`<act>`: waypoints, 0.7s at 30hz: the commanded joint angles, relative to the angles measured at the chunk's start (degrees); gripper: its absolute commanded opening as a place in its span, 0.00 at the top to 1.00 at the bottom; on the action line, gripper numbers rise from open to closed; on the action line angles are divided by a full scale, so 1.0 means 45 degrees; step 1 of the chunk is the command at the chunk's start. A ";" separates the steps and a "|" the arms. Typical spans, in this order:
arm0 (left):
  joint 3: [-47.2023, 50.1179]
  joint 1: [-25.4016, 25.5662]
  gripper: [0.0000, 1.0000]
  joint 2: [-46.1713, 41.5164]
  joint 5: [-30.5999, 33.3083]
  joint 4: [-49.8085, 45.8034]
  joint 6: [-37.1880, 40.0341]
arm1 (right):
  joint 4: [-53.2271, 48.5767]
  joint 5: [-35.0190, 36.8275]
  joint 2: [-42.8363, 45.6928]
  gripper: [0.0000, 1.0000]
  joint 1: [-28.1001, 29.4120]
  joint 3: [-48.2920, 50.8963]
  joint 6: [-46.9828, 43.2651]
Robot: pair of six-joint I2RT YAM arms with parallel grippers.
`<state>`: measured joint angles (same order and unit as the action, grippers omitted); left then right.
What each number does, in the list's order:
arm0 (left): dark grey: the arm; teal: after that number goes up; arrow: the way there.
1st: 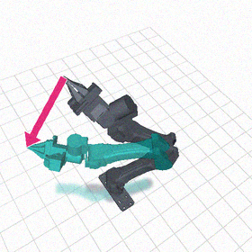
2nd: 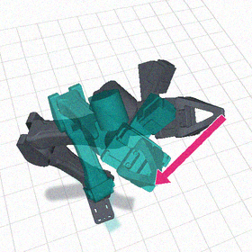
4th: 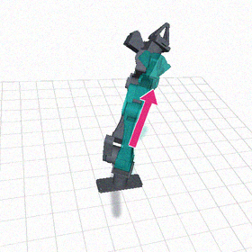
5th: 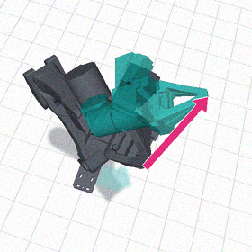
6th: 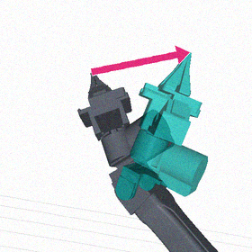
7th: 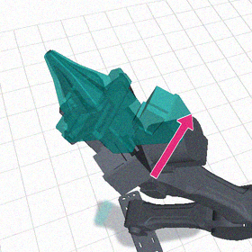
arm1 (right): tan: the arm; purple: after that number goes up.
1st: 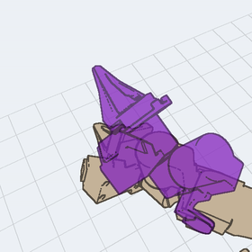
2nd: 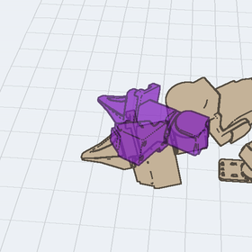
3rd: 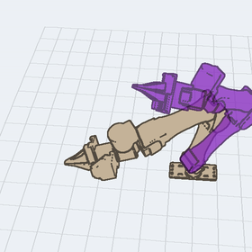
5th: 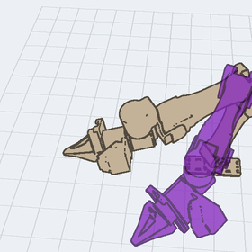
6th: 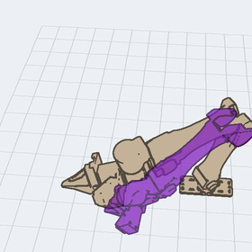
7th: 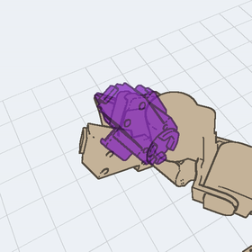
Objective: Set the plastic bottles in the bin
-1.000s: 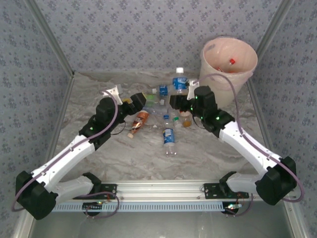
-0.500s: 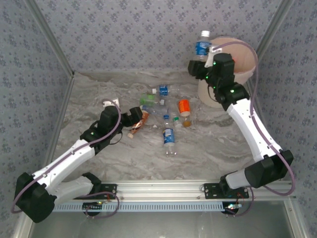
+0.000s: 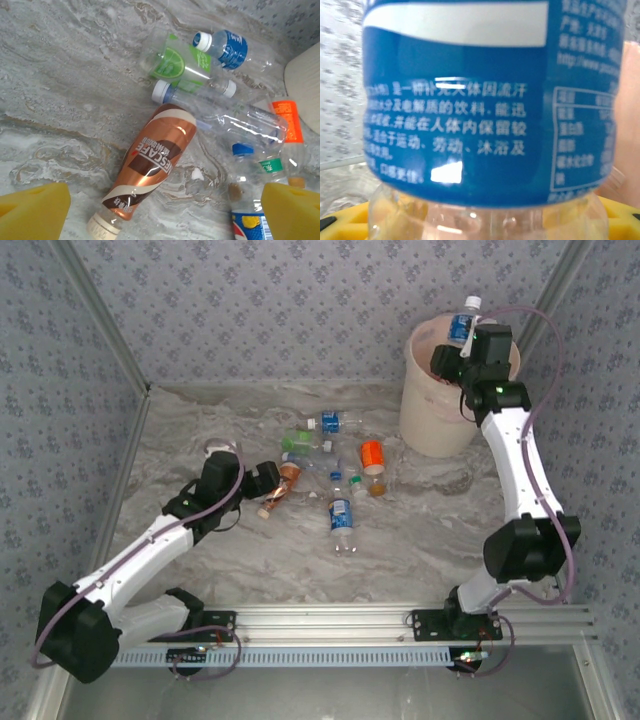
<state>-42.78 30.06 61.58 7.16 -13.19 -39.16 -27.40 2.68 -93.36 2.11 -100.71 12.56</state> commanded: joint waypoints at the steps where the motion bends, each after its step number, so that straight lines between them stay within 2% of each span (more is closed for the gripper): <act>1: -0.0290 -0.0291 0.02 0.0013 -0.0335 -0.0994 0.0802 | -0.1022 0.0954 -0.0831 0.41 -0.0229 -0.1353 -0.0309; 5: -0.0146 -0.0564 0.02 0.0345 -0.0288 -0.1440 0.0748 | -0.2758 0.1876 -0.2105 0.38 -0.0324 -0.2898 0.0040; 9: -0.0311 -0.0717 0.02 0.0882 -0.0298 -0.1788 0.0185 | -0.3720 0.2179 -0.2722 0.28 -0.0293 -0.3683 -0.0133; 14: -0.0624 -0.0792 0.02 0.1643 -0.0333 -0.2143 0.0159 | -0.3783 0.2668 -0.2820 0.13 -0.0312 -0.3649 0.0068; 21: -0.0785 -0.0879 0.02 0.2269 -0.0729 -0.1963 0.0839 | -0.3309 0.2704 -0.2368 0.00 -0.0017 -0.3612 0.0140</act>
<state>-44.34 26.59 70.70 5.48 -21.71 -37.10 -42.13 13.10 -105.67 1.30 -114.96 13.10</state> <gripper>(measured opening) 0.980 0.990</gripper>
